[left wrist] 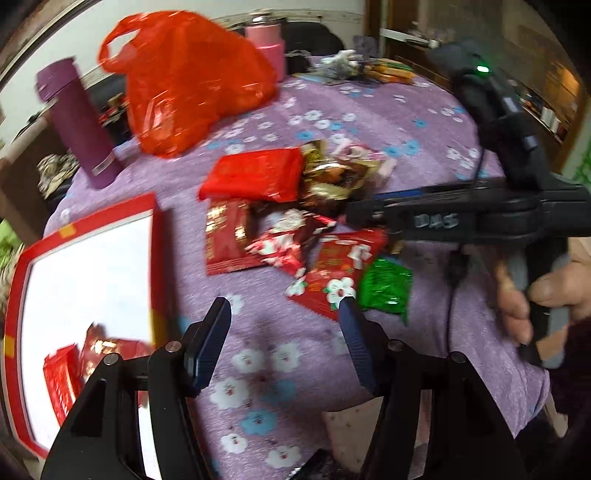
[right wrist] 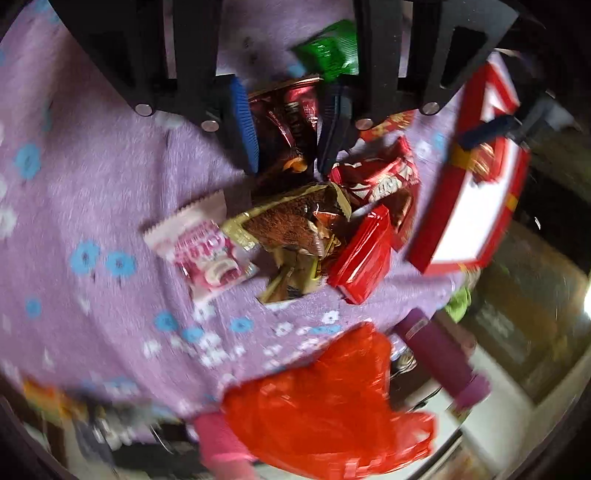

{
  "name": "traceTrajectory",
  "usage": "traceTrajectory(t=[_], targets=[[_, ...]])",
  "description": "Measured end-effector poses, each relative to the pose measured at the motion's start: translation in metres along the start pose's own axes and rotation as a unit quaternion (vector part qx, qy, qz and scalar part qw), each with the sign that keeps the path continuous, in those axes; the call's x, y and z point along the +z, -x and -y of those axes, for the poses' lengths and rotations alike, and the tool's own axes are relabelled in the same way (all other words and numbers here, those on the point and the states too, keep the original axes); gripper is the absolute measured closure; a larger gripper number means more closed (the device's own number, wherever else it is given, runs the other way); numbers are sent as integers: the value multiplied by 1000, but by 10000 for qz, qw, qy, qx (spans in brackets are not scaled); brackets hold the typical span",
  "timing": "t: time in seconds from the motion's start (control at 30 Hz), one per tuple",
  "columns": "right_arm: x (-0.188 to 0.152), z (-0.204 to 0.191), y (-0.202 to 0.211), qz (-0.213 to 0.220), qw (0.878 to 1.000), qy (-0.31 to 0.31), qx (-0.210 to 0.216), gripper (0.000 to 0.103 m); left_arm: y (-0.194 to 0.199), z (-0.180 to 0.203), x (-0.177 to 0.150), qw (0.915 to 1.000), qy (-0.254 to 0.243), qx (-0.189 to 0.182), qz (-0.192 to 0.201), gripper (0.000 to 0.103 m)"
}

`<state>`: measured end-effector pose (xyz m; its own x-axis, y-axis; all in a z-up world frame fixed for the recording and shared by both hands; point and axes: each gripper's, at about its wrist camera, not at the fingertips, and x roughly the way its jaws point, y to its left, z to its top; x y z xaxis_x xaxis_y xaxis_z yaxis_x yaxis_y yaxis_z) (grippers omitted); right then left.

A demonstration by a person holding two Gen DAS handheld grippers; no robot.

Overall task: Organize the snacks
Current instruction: 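Move the right gripper to the brown chocolate packet while the left approaches a red flowered packet, then grasp the brown chocolate packet with the right gripper while the left grasps the red flowered packet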

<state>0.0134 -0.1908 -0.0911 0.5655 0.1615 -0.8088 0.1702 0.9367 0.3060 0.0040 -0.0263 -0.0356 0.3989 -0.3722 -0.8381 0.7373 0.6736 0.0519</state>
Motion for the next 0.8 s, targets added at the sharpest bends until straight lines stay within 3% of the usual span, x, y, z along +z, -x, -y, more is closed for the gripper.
traceTrajectory(t=[0.17, 0.27, 0.33, 0.5, 0.67, 0.8], targets=[[-1, 7, 0, 89, 9997, 132, 163, 73, -7, 12, 12, 9996, -264, -105, -31, 43], [1, 15, 5, 230, 9995, 182, -101, 73, -21, 18, 21, 9985, -361, -358, -215, 41], [3, 21, 8, 332, 9986, 211, -352, 73, -32, 18, 27, 9980, -239, -441, -378, 41], [8, 42, 13, 249, 9995, -72, -197, 73, -44, 13, 44, 9937, 355, -852, -641, 41], [8, 46, 13, 144, 9997, -124, -118, 71, -28, 12, 46, 9866, 782, -1307, -579, 38], [10, 47, 13, 93, 9998, -175, -67, 71, -32, 19, 53, 9846, 1087, -1129, -772, 36]])
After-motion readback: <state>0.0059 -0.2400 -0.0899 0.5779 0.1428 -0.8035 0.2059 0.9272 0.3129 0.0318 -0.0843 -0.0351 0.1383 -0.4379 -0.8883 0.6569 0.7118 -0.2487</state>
